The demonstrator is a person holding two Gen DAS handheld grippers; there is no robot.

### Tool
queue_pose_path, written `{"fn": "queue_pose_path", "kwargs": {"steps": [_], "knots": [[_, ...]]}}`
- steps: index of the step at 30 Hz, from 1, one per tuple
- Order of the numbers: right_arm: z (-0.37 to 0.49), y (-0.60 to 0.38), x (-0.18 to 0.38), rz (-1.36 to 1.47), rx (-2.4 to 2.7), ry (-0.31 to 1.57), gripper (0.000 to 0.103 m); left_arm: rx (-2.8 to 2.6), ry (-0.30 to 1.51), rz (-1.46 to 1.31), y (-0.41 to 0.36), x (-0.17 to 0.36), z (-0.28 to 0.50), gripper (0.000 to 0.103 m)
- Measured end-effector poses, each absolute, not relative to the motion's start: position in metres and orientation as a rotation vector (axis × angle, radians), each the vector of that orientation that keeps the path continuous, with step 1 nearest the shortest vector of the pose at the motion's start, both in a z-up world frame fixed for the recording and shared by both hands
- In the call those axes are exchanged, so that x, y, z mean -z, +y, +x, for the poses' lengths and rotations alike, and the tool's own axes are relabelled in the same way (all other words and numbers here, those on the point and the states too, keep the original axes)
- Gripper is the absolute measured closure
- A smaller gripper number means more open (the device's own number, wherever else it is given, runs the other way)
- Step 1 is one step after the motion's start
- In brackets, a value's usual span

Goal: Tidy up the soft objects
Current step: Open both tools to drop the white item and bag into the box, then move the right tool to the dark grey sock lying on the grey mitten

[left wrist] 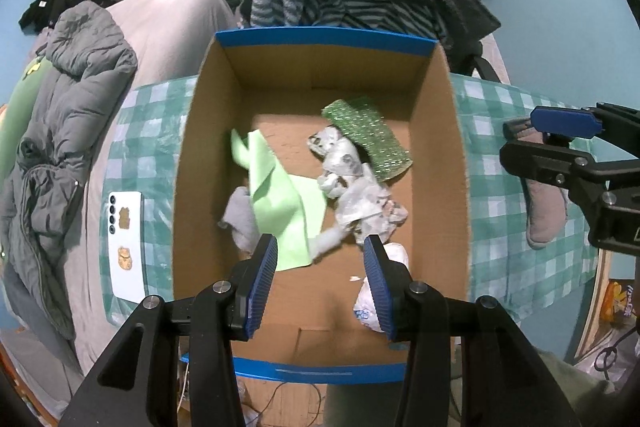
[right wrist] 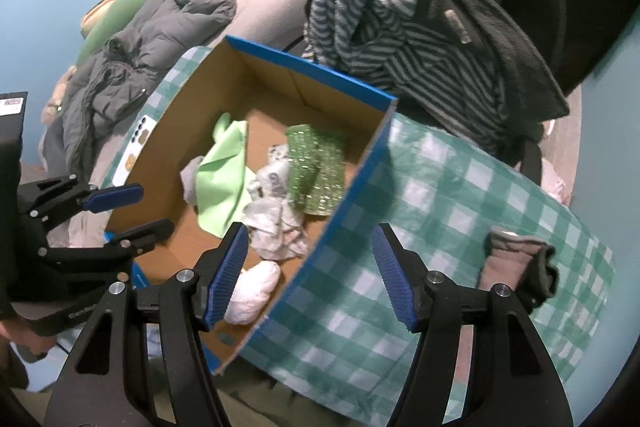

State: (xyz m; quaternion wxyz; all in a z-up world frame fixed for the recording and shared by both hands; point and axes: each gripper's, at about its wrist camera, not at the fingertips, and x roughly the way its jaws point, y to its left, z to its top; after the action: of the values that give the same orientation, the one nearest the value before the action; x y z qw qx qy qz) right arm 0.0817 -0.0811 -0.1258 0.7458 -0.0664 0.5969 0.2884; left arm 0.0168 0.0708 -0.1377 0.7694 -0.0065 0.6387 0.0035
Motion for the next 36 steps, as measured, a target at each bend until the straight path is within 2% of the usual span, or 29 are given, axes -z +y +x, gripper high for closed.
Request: {"fn": "queue_pose_path", "kwargs": {"steps": [25, 36], "knots": [[0.094, -0.223, 0.128, -0.056, -0.442, 1.324, 0.038, 0.116, 1.386, 0.085, -0.036, 0.134, 0.056, 0.057], [0.098, -0.276, 0.150, -0.022, -0.361, 1.355, 0.037, 0.170, 1.398, 0.117, -0.078, 0.144, 0.076, 0.055]]}}
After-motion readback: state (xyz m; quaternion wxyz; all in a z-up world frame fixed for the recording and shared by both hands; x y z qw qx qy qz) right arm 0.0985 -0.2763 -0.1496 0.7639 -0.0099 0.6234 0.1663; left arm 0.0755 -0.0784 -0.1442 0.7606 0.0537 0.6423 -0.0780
